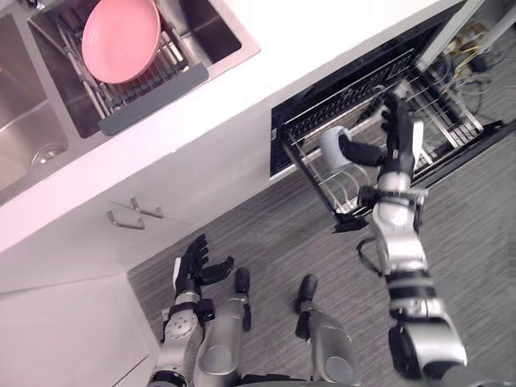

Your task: Walk over to the sink, pick up the cup, carry it to the dishwasher, place the cup inside the dishwasher, then close the dishwasher door

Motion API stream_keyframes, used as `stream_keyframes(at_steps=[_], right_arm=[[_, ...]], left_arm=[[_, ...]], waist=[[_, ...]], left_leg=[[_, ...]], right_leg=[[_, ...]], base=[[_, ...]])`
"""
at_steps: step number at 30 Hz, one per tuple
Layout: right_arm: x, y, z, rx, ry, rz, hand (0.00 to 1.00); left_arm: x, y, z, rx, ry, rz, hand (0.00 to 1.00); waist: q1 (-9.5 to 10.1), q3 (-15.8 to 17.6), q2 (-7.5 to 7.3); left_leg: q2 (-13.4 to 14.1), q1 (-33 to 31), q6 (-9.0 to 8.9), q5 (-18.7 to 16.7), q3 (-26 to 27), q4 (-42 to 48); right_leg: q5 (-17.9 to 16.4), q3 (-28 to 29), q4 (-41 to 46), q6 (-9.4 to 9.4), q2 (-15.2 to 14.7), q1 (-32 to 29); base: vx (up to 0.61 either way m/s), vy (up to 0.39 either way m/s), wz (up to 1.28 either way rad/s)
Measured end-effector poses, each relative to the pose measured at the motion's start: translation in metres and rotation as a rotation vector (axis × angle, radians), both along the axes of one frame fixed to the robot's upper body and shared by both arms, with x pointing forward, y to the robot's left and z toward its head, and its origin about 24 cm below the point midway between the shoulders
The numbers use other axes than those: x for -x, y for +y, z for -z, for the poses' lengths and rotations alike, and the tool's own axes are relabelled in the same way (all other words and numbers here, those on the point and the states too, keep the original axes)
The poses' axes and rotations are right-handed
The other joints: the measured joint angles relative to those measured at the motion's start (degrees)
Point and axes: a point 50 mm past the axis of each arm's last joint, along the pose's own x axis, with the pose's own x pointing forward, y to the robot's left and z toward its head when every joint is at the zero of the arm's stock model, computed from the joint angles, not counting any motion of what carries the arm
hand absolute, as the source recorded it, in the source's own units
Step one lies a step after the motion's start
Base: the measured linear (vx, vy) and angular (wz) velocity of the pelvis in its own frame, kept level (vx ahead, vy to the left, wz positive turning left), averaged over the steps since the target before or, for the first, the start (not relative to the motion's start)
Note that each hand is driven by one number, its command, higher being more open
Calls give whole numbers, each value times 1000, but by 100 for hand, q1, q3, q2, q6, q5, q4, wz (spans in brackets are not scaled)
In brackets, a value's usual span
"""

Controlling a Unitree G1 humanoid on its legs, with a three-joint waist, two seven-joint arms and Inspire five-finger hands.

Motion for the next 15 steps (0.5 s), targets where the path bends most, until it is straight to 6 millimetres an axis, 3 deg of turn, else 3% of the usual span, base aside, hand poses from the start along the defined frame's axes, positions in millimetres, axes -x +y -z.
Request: stream_keyframes(at_steps=[1, 4, 7, 9, 11, 12, 14, 15], right_arm=[[14, -2, 14, -17, 28, 10, 90], [40, 0, 23, -44, 29, 8, 90], [54, 2, 17, -48, -24, -8, 90], [63, 4, -3, -33, -135, -31, 90], [67, 5, -16, -24, -206, -40, 90], [70, 6, -25, -22, -260, -50, 90], [74, 5, -34, -13, -318, -59, 90], [75, 3, -37, 2, -336, -57, 90]], left_arm=[[4, 2, 4, 1, 20, -4, 90], [14, 7, 13, 2, 71, -20, 90], [20, 9, 19, 10, 102, -38, 90], [21, 11, 19, 22, 101, -62, 90], [21, 9, 20, 30, 104, -64, 90], [23, 6, 23, 41, 115, -67, 90], [29, 3, 30, 50, 151, -70, 90], [35, 2, 34, 53, 174, -71, 90]], waist=[[-5, -37, -61], [-83, -158, -124], [-179, -319, -113], [-180, -321, -113], [-162, -348, -86], [-159, -467, -16], [-139, -679, 55], [-157, -800, 72]], left_leg=[[-7, 158, -10, -8, -2, -79], [-16, 381, -39, -34, -20, -182], [3, 384, -81, -89, -164, -115], [86, 316, -157, -218, -101, 287], [134, 248, -159, -220, 312, 452], [243, 178, -177, -320, 824, 479], [513, 157, 42, -512, 1567, 517], [602, 148, 15, -432, 1895, 538]], right_leg=[[-56, -8, 0, 15, -3, 121], [-144, -42, -17, 25, 3, 317], [-221, -209, -44, 28, 8, 451], [-290, -481, -117, 0, 8, 759], [-302, -656, -200, -5, -4, 949], [-316, -855, -264, -1, 2, 1045], [-402, -1089, -201, 49, -30, 1095], [-476, -1260, -117, 133, -121, 1125]], base=[[94, -2, 2], [114, -11, 4], [92, -17, 26], [50, -1, 51], [-20, -1, 56], [-37, 17, 63], [5, 48, 73], [53, 54, 73]])
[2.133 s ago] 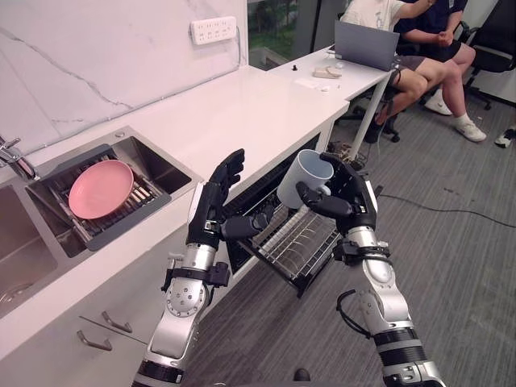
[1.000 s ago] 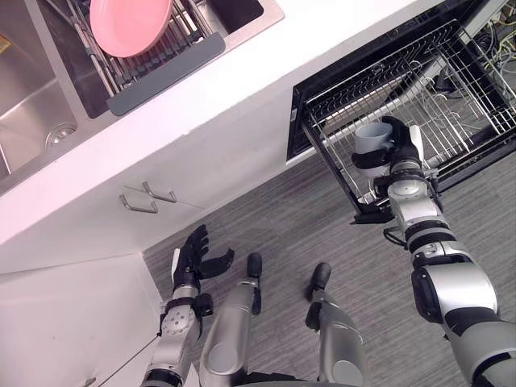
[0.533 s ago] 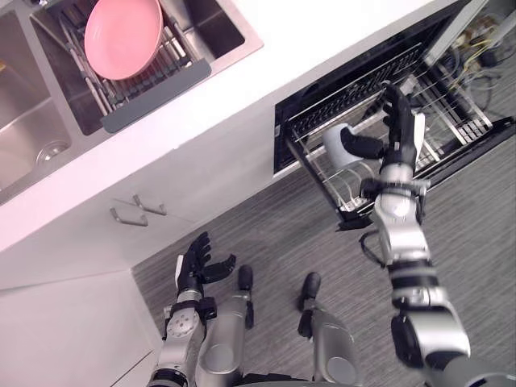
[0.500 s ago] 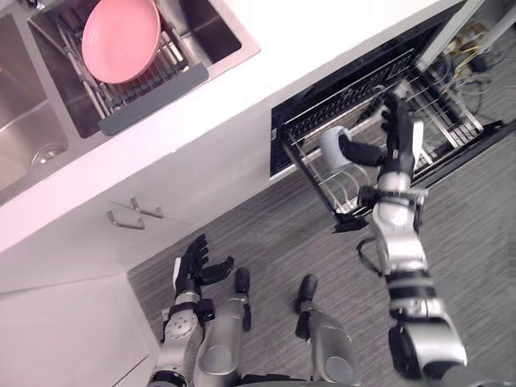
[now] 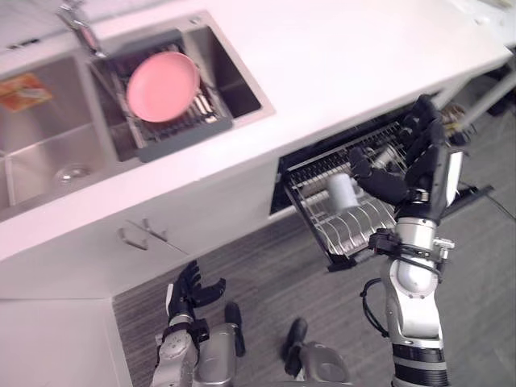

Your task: Walk over to the sink, pick up the cup, carry it to the dishwasher, place the cup inside the dishwasher, then close the dishwasher door

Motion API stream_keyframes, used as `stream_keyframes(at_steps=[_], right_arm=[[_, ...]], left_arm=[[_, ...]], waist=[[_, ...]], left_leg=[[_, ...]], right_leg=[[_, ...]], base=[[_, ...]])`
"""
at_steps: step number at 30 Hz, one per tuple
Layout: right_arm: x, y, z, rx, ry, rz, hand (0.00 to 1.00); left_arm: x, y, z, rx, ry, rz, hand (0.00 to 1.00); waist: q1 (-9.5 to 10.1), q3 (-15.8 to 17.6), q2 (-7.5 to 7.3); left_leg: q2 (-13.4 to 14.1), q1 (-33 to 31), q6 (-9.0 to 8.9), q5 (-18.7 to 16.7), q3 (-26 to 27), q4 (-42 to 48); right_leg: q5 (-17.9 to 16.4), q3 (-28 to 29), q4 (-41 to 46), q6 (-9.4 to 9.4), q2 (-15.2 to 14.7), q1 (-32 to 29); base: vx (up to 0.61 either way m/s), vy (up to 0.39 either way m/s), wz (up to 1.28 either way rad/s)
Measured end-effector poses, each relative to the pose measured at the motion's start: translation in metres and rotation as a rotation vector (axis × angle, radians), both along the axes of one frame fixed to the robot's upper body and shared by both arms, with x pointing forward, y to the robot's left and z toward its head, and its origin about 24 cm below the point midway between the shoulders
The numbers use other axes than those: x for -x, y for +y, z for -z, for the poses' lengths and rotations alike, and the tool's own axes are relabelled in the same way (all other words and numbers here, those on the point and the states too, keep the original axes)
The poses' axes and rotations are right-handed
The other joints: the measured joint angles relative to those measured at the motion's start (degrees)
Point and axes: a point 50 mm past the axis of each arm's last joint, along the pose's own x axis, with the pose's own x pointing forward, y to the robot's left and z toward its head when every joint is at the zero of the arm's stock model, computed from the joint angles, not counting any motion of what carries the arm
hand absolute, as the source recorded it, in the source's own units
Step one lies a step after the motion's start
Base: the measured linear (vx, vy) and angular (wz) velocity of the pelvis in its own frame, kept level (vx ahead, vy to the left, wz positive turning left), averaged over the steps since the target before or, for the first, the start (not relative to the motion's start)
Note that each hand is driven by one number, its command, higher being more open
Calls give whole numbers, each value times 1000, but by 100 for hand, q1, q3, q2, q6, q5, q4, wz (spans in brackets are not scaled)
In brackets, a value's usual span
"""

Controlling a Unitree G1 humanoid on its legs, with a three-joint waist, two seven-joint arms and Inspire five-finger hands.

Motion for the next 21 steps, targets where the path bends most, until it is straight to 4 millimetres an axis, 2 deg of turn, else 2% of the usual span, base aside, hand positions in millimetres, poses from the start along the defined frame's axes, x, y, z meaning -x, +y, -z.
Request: stream_keyframes(at_steps=[2, 3, 5, 6, 7, 8, 9, 10, 12, 13, 14, 15, 16, 17, 18, 20, 21], right_arm=[[0, -2, -2, 23, -5, 2, 90], [0, -2, -3, 35, -5, -4, 90], [-3, -2, -3, 53, 2, -11, 90], [-8, 0, -2, 89, 16, -21, 90], [-17, 3, -2, 140, 33, -40, 90], [-22, 4, -3, 163, 43, -54, 90], [-33, 5, 0, 227, 83, -65, 90], [-38, 4, 6, 268, 125, -69, 90], [-42, 3, 11, 307, 160, -82, 90], [-48, 5, 10, 373, 179, -102, 90], [-51, 5, 8, 401, 182, -109, 90], [-54, 3, 5, 453, 186, -116, 90], [-55, 1, 3, 473, 188, -116, 90], [-57, -4, 1, 507, 196, -106, 90], [-59, -8, -1, 533, 202, -99, 90], [-65, -9, -10, 562, 190, -97, 90], [-67, -11, -15, 578, 180, -90, 90]], left_arm=[[8, 1, 5, 1, 32, -5, 90], [15, 2, 9, -2, 55, -9, 90], [24, 4, 12, -7, 80, -10, 90], [34, 6, 16, -25, 113, 2, 90], [40, 9, 20, -39, 141, 17, 90], [43, 10, 21, -42, 153, 19, 90], [45, 13, 23, -61, 177, 52, 90], [45, 14, 22, -76, 178, 71, 90], [44, 17, 21, -91, 175, 82, 90], [42, 19, 20, -105, 170, 89, 90], [42, 19, 20, -107, 169, 90, 90], [40, 20, 19, -114, 165, 97, 90], [40, 21, 19, -120, 165, 103, 90], [39, 18, 21, -117, 174, 117, 90], [41, 12, 22, -107, 178, 124, 90], [41, 10, 23, -109, 176, 140, 90], [41, 9, 24, -104, 176, 149, 90]], waist=[[37, -99, 3], [31, -119, 5], [38, -133, -12], [31, -157, -63], [29, -183, -75], [20, -200, -77], [5, -209, -116], [-11, -222, -136], [-22, -224, -134], [-83, -228, -128], [-121, -231, -124], [-146, -236, -131], [-138, -254, -161], [-182, -305, -116], [-133, -391, 0], [-116, -418, 44], [-138, -425, 33]], left_leg=[[-147, -1, 83, -36, -173, 86], [-246, 20, 152, -188, -284, 188], [-380, 65, 314, -435, -375, 413], [-528, 120, 442, -662, -406, 621], [-655, 156, 516, -845, -419, 788], [-706, 162, 571, -889, -436, 841], [-851, 257, 700, -983, -542, 888], [-904, 372, 730, -1021, -672, 880], [-915, 489, 706, -1045, -857, 836], [-893, 570, 679, -1032, -1055, 727], [-880, 586, 648, -1018, -1134, 698], [-852, 598, 530, -1015, -1275, 710], [-866, 592, 440, -1053, -1341, 751], [-844, 548, 246, -1148, -1571, 906], [-683, 520, 108, -1194, -1617, 892], [-545, 508, 64, -1189, -1673, 747], [-510, 509, -14, -1144, -1726, 646]], right_leg=[[-100, -166, 103, 122, -141, 94], [-228, -287, 246, 208, -265, 184], [-584, -378, 728, 268, -534, 214], [-895, -364, 1305, 340, -846, 158], [-1065, -166, 2026, 198, -1122, -46], [-1078, 28, 2427, 107, -1243, -216], [-987, 819, 3340, -148, -1380, -646], [-1162, 1430, 3608, -75, -1236, -804], [-1328, 1851, 3581, -52, -951, -926], [-1402, 2266, 3300, -86, -587, -1164], [-1395, 2411, 3111, -73, -434, -1270], [-1289, 2708, 2540, 20, -148, -1415], [-1021, 2779, 2145, 37, -83, -1420], [-674, 2746, 1951, 285, -25, -1353], [-632, 2629, 1741, 217, 110, -1241], [-572, 2527, 1493, 128, 251, -1163], [-545, 2452, 1374, 90, 288, -1126]], base=[[125, 125, 64], [176, 201, 62], [122, 149, 44], [172, 158, 28], [169, 155, 23], [200, 161, 33], [162, 86, 53], [223, 32, 64], [181, -43, 59], [146, -79, 62], [220, -132, 75], [145, -111, 53], [187, -169, 74], [209, -177, 53], [216, -173, 39], [186, -134, 7], [147, -124, 14]])
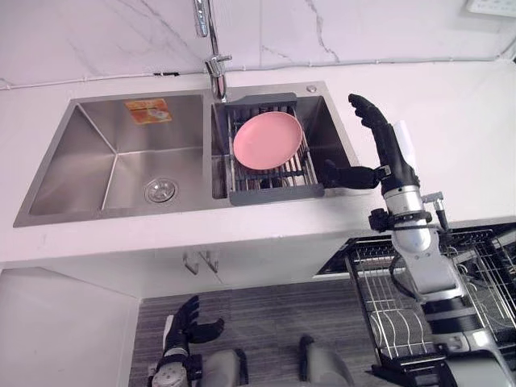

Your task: Walk over to the sink, pick up the cup, carry it to the dishwasher, place the cup inside the dishwasher, then close the dishwasher door

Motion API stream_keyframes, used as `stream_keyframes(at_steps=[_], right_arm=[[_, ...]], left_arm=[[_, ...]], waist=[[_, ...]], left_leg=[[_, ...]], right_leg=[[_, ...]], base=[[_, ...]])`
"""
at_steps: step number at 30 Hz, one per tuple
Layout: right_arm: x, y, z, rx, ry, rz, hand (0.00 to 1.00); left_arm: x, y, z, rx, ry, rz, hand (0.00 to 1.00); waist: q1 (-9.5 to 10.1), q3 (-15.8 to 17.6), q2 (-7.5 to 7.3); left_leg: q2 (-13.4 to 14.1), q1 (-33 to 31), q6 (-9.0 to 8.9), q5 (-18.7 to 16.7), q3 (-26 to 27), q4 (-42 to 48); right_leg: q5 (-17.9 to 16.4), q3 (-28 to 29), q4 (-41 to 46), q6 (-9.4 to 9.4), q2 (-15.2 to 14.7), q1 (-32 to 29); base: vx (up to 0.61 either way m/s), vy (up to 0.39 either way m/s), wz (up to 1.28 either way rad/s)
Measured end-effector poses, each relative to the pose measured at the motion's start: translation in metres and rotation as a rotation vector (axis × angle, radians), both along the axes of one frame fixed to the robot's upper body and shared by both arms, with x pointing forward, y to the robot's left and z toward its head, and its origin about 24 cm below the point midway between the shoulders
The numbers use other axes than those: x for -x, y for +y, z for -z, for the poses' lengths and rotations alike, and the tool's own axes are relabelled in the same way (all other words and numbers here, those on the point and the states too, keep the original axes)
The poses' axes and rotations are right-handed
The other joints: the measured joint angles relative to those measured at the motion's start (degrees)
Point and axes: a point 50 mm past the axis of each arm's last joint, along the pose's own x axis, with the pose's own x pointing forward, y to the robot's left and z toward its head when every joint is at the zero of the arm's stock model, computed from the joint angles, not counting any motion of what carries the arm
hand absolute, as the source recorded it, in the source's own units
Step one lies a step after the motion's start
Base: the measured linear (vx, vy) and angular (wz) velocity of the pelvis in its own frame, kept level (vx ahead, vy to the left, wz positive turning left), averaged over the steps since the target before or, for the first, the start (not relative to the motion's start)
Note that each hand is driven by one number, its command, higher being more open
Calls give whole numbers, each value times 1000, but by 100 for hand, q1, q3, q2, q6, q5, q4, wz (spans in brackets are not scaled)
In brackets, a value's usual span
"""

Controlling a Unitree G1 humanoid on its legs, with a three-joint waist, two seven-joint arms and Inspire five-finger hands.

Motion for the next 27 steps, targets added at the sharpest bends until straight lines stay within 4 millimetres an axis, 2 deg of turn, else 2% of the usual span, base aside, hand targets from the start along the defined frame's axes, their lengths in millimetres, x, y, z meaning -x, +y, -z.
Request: stream_keyframes(at_steps=[3, 9, 13, 15, 18, 22, 27], right_arm=[[-5, -2, -6, 43, 1, -2, 90], [-16, 5, -9, 96, 24, -35, 90], [-23, 9, -4, 181, 62, -42, 90], [-26, 8, 1, 195, 89, -39, 90], [-34, 3, 13, 249, 153, -6, 90], [-40, -9, 30, 323, 245, 67, 90], [-45, -11, 29, 400, 252, 94, 90]], left_arm=[[2, -2, 2, 4, 13, 11, 90], [8, -4, 7, -1, 47, 31, 90], [8, -3, 8, 0, 51, 36, 90], [8, -4, 8, -1, 51, 43, 90], [7, -4, 8, -5, 50, 50, 90], [8, -4, 8, -7, 51, 48, 90], [8, -4, 8, -6, 53, 48, 90]], waist=[[4, -5, 1], [30, -69, 10], [114, -105, 28], [125, -119, 35], [134, -124, 31], [129, -124, 31], [104, -124, 30]], left_leg=[[31, 187, -149, 104, -98, -310], [4, 330, -159, 217, -334, -561], [-57, 358, -158, 224, -402, -559], [-109, 355, -169, 231, -469, -559], [-207, 335, -288, 383, -501, -639], [-299, 319, -274, 515, -542, -756], [-363, 220, -205, 597, -643, -794]], right_leg=[[107, -141, -463, -35, 51, 325], [553, -374, -1471, -54, 100, 937], [715, -523, -1778, -61, 60, 1197], [725, -598, -1802, -52, 14, 1244], [855, -670, -1851, -6, -90, 1251], [973, -759, -1897, 3, -171, 1245], [1062, -787, -1944, 66, -218, 1176]], base=[[144, -78, 16], [83, 12, 20], [32, 40, 23], [4, 30, 22], [-26, 27, 16], [-52, 28, 12], [-78, -5, 7]])
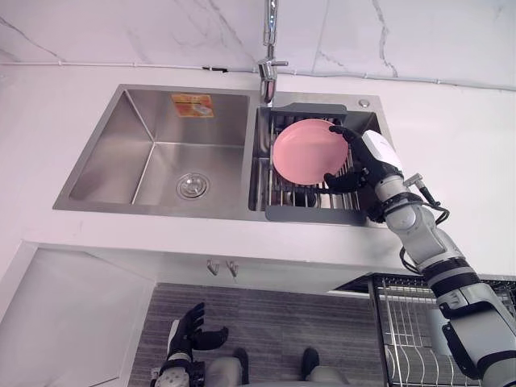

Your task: Walk over to the sink, pick up the cup, carry it to the dishwasher, place the cup inside the dishwasher, then close the dishwasher door

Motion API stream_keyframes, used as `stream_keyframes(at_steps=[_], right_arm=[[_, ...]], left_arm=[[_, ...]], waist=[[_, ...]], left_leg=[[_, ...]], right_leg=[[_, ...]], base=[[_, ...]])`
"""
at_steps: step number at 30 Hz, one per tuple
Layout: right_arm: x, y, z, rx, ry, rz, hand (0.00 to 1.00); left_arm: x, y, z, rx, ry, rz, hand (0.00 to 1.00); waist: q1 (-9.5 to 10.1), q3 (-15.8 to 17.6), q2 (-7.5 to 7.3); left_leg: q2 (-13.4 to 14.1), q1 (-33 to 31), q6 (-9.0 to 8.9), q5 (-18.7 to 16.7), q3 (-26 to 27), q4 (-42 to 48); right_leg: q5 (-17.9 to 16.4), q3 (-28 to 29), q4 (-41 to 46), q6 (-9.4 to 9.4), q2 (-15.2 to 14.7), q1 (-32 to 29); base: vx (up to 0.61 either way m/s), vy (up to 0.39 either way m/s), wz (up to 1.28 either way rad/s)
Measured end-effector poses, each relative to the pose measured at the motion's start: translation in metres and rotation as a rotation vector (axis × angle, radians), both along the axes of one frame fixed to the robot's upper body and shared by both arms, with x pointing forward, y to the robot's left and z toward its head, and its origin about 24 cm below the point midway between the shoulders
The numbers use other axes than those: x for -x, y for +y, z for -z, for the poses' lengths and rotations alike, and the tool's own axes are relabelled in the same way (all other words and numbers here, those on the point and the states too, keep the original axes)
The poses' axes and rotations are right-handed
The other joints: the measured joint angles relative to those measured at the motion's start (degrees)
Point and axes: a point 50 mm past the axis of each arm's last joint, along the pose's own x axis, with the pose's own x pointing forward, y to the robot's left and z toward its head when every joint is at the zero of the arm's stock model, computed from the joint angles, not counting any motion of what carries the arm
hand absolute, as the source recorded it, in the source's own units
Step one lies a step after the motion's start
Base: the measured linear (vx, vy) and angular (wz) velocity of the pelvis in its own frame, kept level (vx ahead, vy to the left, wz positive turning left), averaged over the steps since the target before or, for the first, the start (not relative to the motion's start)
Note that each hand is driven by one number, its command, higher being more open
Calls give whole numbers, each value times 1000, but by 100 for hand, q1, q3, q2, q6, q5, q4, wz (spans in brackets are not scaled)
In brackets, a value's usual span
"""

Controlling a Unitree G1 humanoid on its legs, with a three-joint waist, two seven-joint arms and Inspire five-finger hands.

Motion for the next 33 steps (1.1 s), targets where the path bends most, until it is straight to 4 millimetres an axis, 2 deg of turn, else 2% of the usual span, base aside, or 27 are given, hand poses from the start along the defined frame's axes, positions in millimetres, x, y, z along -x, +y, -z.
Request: stream_keyframes(at_steps=[5, 8, 10, 12, 21, 26, 29, 33], right_arm=[[-9, 2, -9, 93, -14, 21, 90], [-17, 5, -22, 171, -49, 32, 90], [-22, 3, -31, 216, -68, 61, 90], [-25, 1, -33, 238, -66, 81, 90], [-27, 3, -52, 250, -143, 81, 90], [-28, 5, -59, 250, -162, 75, 90], [-29, 5, -72, 265, -197, 79, 90], [-31, 6, -77, 284, -205, 77, 90]], left_arm=[[-2, -1, 0, -4, -4, -3, 90], [-5, 1, -2, -14, -12, -5, 90], [-8, 2, -3, -20, -19, -7, 90], [-11, 3, -4, -25, -29, -11, 90], [-21, 1, -7, -27, -51, -11, 90], [-25, -2, -8, -21, -61, -8, 90], [-33, -3, -12, -20, -87, -2, 90], [-32, -1, -11, -25, -84, -3, 90]], waist=[[46, 7, -5], [83, 17, -14], [107, 69, -12], [121, 189, -10], [205, 388, -14], [213, 442, -15], [206, 630, -11], [229, 657, -7]], left_leg=[[-36, -108, 28, 178, -7, -131], [-49, -308, 155, 256, -7, -130], [-34, -490, 307, 352, -15, -126], [25, -480, 353, 381, -42, -132], [219, -605, 310, 521, -22, -286], [226, -547, 262, 529, 0, -344], [207, -496, 258, 527, 2, -344], [190, -501, 263, 530, -5, -341]], right_leg=[[104, 6, -12, -36, 1, -163], [89, 27, 2, -58, 4, -364], [70, 36, 19, -85, 33, -533], [50, 26, 94, -131, 92, -544], [114, 100, 179, -225, 258, -825], [110, 148, 167, -222, 295, -810], [110, 163, 164, -222, 276, -753], [108, 156, 149, -221, 264, -744]], base=[[-142, -22, 1], [-186, -41, 0], [-203, -60, 3], [-211, -78, 4], [-59, -51, -5], [81, -17, -3], [0, 0, 0], [-8, 1, 1]])
